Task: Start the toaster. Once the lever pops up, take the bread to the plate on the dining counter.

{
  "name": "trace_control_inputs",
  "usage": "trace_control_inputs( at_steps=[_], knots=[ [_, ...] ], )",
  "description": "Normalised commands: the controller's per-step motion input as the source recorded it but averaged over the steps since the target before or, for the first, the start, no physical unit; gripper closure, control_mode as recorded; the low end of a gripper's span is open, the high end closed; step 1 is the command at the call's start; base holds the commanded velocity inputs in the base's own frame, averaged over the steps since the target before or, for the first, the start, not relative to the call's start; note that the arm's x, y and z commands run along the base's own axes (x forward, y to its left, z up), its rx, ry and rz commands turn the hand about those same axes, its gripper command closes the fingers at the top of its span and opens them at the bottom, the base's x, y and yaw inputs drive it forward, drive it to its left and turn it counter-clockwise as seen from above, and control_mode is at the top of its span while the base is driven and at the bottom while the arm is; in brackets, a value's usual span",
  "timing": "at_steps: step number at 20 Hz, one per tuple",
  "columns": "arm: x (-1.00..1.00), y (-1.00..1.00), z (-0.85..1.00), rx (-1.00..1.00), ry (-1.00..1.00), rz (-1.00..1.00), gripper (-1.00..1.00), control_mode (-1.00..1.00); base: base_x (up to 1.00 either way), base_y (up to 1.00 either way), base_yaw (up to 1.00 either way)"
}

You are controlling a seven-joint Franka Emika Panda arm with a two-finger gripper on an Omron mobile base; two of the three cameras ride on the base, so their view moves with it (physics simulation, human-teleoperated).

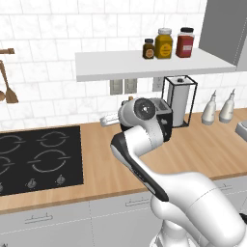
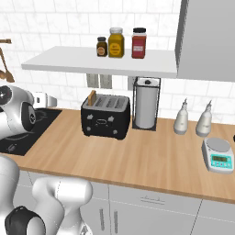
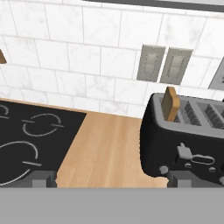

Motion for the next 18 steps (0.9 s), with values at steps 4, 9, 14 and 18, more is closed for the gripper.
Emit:
trace_control_inputs(
  at_steps=[4, 9, 14, 18],
  knots=[
    [0.00, 0.00, 0.00, 0.00, 0.00, 0.00, -1.00, -1.00, 0.00, 0.00, 0.00],
    [0.00, 0.00, 0.00, 0.00, 0.00, 0.00, -1.00, -1.00, 0.00, 0.00, 0.00],
    [0.00, 0.00, 0.00, 0.00, 0.00, 0.00, -1.00, -1.00, 0.00, 0.00, 0.00],
    [0.00, 0.00, 0.00, 0.00, 0.00, 0.00, -1.00, -1.00, 0.00, 0.00, 0.00]
  ],
)
